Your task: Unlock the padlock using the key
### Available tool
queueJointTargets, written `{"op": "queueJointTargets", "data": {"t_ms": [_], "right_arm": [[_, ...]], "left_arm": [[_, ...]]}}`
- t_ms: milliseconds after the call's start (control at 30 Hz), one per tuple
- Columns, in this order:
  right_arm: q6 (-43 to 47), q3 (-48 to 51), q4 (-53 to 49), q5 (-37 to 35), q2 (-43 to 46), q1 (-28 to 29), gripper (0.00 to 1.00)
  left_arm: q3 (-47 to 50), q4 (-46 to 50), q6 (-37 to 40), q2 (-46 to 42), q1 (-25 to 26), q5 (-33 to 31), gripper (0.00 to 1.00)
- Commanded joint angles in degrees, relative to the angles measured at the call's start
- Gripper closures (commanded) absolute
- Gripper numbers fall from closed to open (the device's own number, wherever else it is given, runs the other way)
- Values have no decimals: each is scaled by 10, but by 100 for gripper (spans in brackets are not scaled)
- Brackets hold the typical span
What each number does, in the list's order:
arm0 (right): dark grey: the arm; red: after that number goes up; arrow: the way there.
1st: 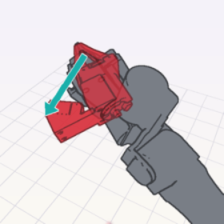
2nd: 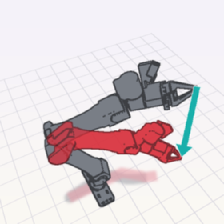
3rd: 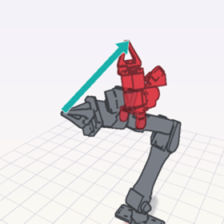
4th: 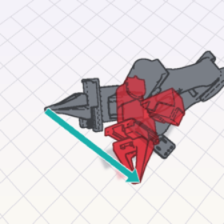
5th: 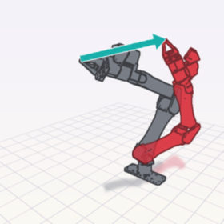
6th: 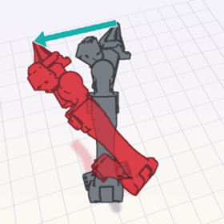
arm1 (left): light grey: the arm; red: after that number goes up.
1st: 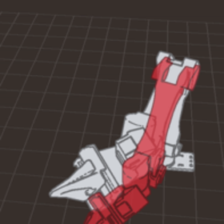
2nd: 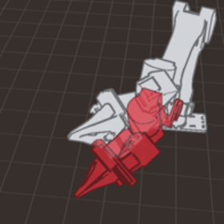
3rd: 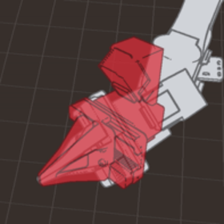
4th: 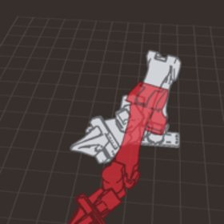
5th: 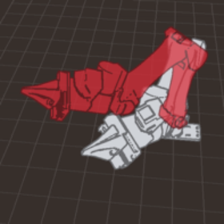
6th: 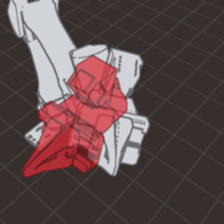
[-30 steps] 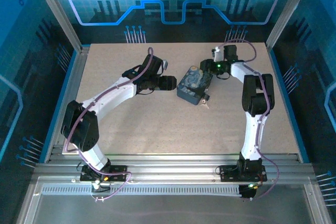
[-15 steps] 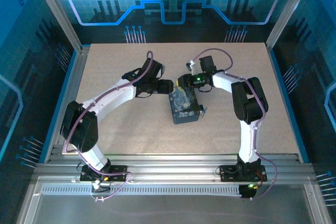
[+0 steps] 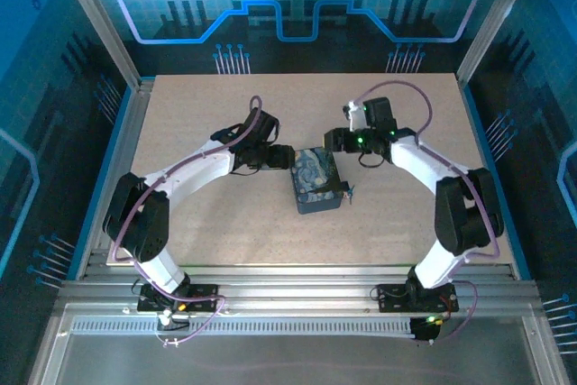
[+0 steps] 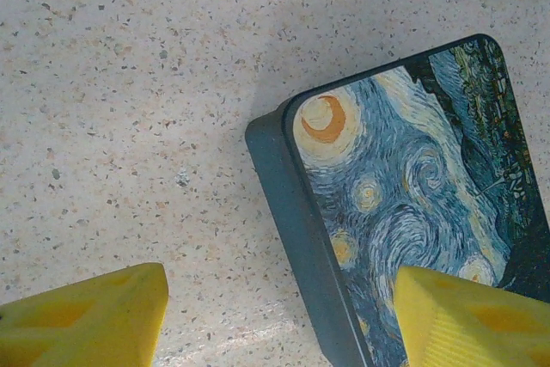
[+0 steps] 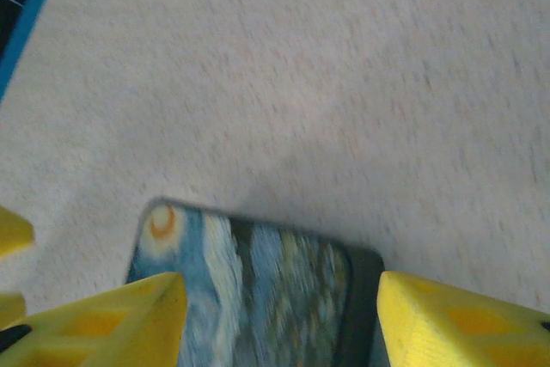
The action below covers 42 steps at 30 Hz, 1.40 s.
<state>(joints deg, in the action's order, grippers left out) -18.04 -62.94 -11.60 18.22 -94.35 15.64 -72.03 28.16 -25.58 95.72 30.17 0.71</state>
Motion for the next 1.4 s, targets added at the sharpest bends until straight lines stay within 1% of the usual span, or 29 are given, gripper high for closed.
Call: {"op": "queueJointTargets", "data": {"t_ms": [0, 133, 267, 367, 567, 700, 767, 900, 1100, 1200, 1300, 1367], "right_arm": [[-10, 69, -47, -33, 41, 1, 39], [-26, 135, -30, -15, 82, 15, 40], [-50, 161, -5, 6, 89, 58, 42], [-79, 158, 19, 4, 85, 101, 44], [-116, 117, 20, -38, 50, 188, 46], [-163, 112, 48, -58, 28, 218, 47], [-191, 120, 79, -57, 23, 229, 46], [-183, 119, 63, -81, 30, 232, 45], [-137, 122, -7, -126, 92, 217, 39], [-124, 151, -29, -135, 111, 200, 38], [-103, 158, -60, -160, 104, 189, 38], [-86, 156, -72, -163, 90, 187, 38]], "left_arm": [[4, 5, -11, -21, 3, 9, 29], [2, 2, -15, -21, 3, 20, 30], [6, -4, -20, -19, 3, 24, 29], [9, -3, -19, -20, 3, 17, 29], [13, 9, -4, -20, -10, -18, 29], [20, 10, -2, -21, -25, -25, 29], [24, 10, 2, -20, -32, -31, 29], [33, 8, 6, -16, -41, -34, 29], [42, 4, 15, -6, -42, -49, 29], [43, 1, 16, 2, -42, -49, 29], [44, 0, 18, 9, -43, -48, 30], [47, -2, 18, 11, -42, -46, 30]]}}
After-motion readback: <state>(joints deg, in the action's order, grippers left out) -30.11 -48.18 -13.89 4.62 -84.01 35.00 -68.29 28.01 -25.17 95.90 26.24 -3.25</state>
